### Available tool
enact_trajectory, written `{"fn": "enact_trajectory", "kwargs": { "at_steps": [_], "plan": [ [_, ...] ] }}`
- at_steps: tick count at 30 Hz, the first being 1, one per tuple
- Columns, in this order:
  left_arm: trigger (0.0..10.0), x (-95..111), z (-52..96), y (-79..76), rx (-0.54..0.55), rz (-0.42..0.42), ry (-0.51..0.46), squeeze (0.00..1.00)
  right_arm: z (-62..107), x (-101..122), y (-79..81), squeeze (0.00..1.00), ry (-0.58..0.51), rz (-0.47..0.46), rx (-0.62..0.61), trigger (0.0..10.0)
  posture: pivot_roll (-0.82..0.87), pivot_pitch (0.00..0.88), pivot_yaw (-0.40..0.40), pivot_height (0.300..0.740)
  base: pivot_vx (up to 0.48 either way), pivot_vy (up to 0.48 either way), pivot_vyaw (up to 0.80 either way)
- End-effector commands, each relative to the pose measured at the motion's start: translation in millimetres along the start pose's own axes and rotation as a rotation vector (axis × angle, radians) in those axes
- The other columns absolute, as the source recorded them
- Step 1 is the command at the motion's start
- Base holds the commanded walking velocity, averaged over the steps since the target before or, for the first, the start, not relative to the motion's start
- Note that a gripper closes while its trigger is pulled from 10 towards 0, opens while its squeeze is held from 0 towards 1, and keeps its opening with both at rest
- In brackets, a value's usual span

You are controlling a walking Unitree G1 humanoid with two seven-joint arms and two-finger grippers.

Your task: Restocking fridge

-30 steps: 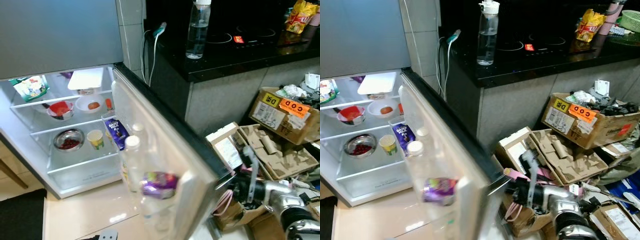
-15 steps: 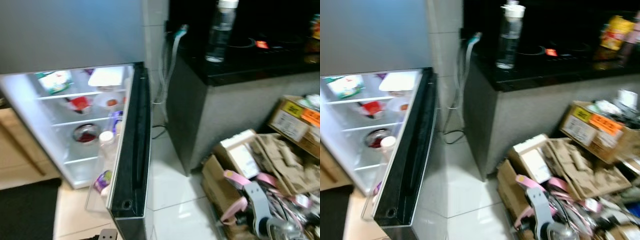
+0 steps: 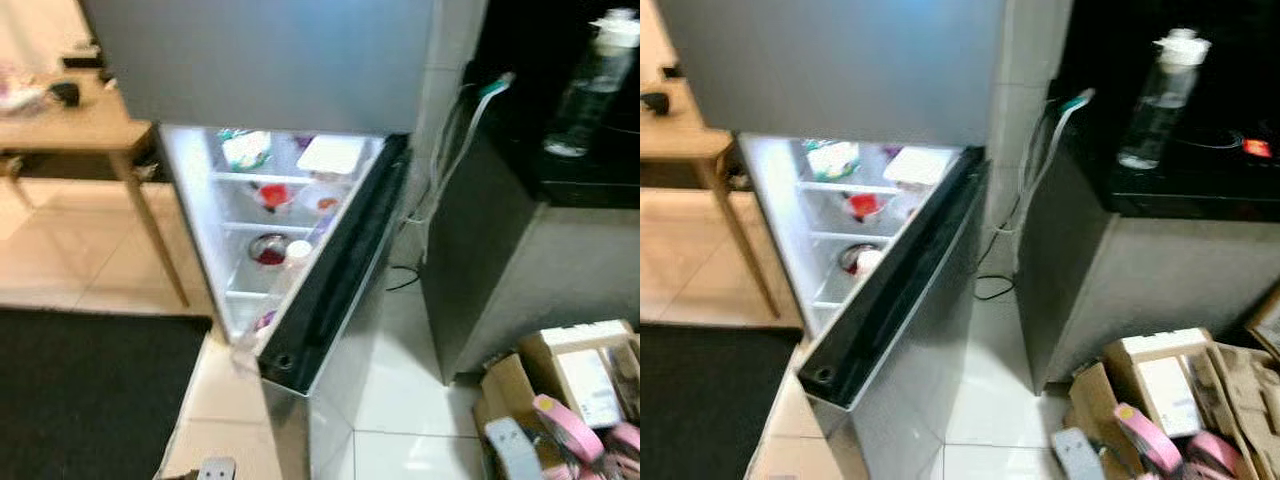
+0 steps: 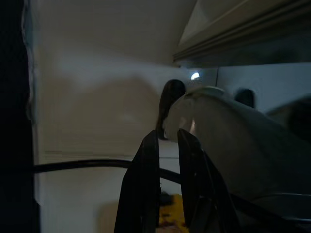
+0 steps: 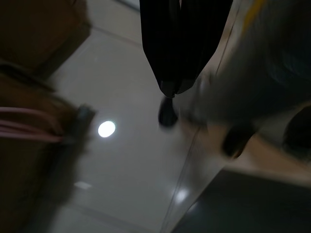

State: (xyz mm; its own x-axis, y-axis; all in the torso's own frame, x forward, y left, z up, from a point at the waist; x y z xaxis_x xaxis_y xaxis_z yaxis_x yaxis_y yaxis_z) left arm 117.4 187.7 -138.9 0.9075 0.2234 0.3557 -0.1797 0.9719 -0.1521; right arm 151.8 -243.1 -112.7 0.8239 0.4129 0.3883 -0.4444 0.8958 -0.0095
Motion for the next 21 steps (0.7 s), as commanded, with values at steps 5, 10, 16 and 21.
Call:
{"fn": "enact_trajectory", "kwargs": {
  "at_steps": [5, 10, 16, 21],
  "plan": [
    [10.0, -17, 1.5, 0.9, 0.006, 0.002, 0.058, 0.0, 0.9, -20, 6.6, 0.0, 0.064, -0.012, -0.003, 10.0, -0.08, 0.0, -0.044, 0.74, 0.0, 0.0, 0.75],
    [10.0, -17, 1.4, 0.7, 0.007, 0.0, 0.058, 0.0, 1.2, -27, 9.0, 0.0, 0.08, -0.014, -0.006, 10.0, -0.08, 0.0, -0.046, 0.74, 0.0, 0.0, 0.75],
    [10.0, -16, 1.0, -1.0, 0.005, 0.0, 0.055, 0.0, 1.2, -27, 7.6, 0.0, 0.084, -0.007, -0.022, 10.0, -0.08, 0.0, -0.048, 0.74, 0.0, 0.0, 0.75],
    [10.0, -16, 0.5, -3.2, 0.001, 0.001, 0.056, 0.0, 0.5, -24, 7.5, 0.0, 0.072, -0.017, -0.027, 10.0, -0.08, 0.0, -0.049, 0.74, 0.0, 0.0, 0.75]
  ]
}}
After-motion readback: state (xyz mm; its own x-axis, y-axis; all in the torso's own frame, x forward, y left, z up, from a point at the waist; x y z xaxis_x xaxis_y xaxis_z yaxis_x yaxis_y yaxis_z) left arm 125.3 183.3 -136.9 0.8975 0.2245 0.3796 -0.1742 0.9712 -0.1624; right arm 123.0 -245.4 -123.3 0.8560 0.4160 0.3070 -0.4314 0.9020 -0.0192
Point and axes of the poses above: a point about 5 cm out from each wrist's last joint towards the gripper, its own z axis pointing back from the gripper into the wrist, its own x axis along the axis of the wrist's last joint, y = z × x, the point moved 3 cm from there along -z, pointing out of the wrist towards the gripper, and after that the axes turned 11 degrees about z, right-handed, at the moved point
